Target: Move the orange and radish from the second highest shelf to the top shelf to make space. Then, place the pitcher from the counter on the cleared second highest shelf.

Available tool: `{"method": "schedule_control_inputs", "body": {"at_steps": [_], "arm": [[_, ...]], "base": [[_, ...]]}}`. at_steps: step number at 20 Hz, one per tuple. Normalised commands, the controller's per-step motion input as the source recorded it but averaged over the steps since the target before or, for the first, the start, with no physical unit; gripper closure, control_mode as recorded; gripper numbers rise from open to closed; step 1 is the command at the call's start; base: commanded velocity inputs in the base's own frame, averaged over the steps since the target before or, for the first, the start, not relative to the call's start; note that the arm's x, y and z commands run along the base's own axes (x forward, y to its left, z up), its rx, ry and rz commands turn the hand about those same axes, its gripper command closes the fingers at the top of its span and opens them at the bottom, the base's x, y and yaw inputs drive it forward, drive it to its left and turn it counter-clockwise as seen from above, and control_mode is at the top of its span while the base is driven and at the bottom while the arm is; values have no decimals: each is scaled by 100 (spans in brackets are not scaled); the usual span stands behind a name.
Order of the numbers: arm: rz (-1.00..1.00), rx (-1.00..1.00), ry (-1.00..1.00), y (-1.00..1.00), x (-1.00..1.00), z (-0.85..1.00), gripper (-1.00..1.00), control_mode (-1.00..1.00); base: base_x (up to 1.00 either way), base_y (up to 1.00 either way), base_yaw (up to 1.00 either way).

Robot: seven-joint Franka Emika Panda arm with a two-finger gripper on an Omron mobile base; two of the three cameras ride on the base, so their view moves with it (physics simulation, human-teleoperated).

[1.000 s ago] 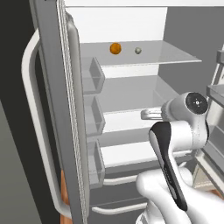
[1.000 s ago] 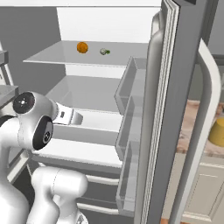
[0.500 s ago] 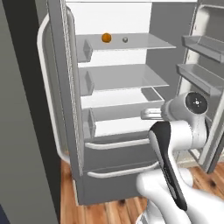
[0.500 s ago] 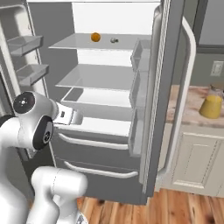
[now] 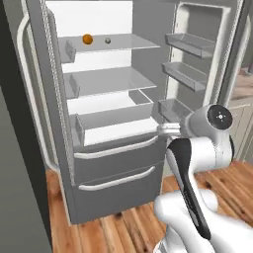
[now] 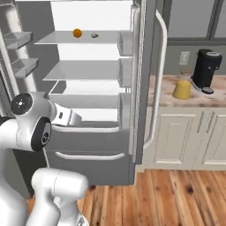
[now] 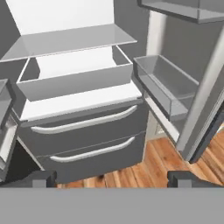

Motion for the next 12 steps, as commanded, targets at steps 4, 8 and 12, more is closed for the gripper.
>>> {"method": "schedule_control_inputs", "body": {"at_steps": [4,8,12], "arm": [[0,0,0,0,0,0,-100,100],[0,0,0,0,0,0,-100,100],[0,0,0,0,0,0,-100,100]], "base": [[-37,0,-54],[-26,0,-61],[-2,-6,-63]]}}
